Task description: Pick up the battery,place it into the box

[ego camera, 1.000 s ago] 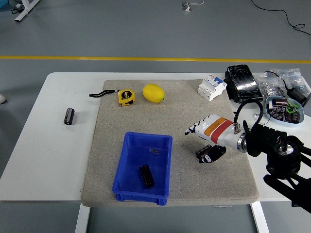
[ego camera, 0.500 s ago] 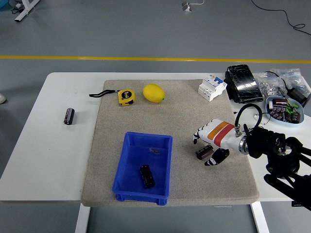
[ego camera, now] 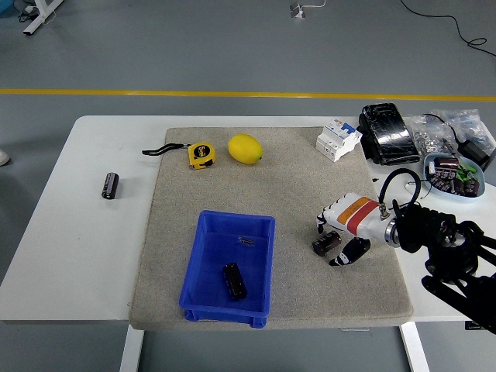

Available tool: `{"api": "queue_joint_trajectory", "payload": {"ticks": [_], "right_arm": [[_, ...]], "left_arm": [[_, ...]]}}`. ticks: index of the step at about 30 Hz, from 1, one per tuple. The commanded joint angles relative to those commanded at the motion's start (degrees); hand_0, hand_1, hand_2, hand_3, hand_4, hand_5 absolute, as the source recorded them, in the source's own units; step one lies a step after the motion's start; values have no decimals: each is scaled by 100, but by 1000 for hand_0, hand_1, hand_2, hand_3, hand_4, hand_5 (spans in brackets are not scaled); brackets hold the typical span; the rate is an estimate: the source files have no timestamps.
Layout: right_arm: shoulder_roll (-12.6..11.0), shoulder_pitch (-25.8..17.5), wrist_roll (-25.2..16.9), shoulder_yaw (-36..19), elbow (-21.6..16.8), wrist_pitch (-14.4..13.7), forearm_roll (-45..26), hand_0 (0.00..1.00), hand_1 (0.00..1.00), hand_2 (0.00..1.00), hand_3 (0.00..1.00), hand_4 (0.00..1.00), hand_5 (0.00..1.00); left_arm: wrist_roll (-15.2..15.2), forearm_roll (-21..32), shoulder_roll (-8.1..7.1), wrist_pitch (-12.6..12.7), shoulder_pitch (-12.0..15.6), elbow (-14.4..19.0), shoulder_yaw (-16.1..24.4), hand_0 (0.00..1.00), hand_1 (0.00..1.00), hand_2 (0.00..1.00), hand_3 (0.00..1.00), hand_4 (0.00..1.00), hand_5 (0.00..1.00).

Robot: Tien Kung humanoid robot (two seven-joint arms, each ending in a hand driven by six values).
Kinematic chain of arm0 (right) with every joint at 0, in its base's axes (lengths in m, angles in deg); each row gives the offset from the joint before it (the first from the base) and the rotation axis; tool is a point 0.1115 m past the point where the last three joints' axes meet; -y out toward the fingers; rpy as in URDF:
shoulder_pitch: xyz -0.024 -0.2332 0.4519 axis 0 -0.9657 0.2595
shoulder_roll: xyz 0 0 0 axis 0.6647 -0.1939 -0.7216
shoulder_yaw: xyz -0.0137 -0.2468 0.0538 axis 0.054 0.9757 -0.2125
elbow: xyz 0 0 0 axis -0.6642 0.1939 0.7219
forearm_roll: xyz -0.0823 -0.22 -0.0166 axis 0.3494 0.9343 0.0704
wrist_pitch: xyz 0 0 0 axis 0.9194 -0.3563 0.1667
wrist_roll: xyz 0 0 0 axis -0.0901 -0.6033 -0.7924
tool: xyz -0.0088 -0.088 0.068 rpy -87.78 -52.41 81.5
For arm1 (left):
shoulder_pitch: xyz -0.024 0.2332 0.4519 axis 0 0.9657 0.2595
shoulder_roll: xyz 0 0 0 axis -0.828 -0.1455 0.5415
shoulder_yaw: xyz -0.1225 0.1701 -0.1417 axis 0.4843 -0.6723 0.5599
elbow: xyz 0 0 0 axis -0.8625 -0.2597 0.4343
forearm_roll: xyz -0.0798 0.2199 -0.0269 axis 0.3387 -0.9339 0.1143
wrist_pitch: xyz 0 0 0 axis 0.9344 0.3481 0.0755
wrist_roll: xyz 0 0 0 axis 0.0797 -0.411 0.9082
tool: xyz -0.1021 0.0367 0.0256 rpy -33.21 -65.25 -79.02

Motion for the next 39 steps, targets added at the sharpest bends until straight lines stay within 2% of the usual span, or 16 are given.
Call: {"api": "queue_joint_trajectory", "payload": {"ticks": [5, 6, 11, 12, 17, 18, 30, 31, 39], "right_arm": [[7, 30, -16, 32, 37, -15, -21, 553, 585, 663, 547, 925, 340], [11, 32, -16, 37, 48, -11, -24, 537, 574, 615, 522, 897, 322], [18, 37, -15, 51, 93, 1, -33, 537, 574, 615, 522, 897, 322], [20, 35, -13, 54, 96, 0, -33, 528, 542, 594, 502, 877, 312], [18, 18, -6, 72, 71, -19, -24, 528, 542, 594, 502, 877, 312], [17, 16, -5, 76, 61, -24, -23, 520, 514, 567, 487, 861, 309], [-15, -11, -10, 90, 39, -33, -65, 505, 489, 537, 472, 857, 312], [-16, -11, -11, 87, 37, -37, -66, 496, 455, 502, 459, 855, 319], [-27, -18, -16, 74, 0, -44, -97, 486, 429, 487, 452, 858, 335]], "left_arm": [[-5, 8, 8, 2, -21, -2, -13, 674, 633, 664, 637, 655, 680], [-8, 15, 10, 7, -23, -3, -16, 672, 634, 665, 636, 655, 680], [-21, 40, 15, 16, -29, -3, -31, 672, 634, 665, 636, 655, 680], [-21, 38, 15, 15, -29, -3, -29, 672, 634, 665, 637, 655, 680], [-26, 50, 21, 20, -25, -4, -39, 672, 634, 665, 637, 655, 680], [-27, 54, 21, 21, -23, -4, -42, 671, 634, 666, 636, 655, 679], [-19, 46, 18, 17, -23, -8, -34, 673, 634, 665, 637, 656, 678], [-19, 45, 17, 16, -24, -7, -36, 672, 634, 664, 635, 655, 679], [-22, 50, 17, 19, -21, -10, -38, 674, 631, 663, 636, 655, 679]]}}
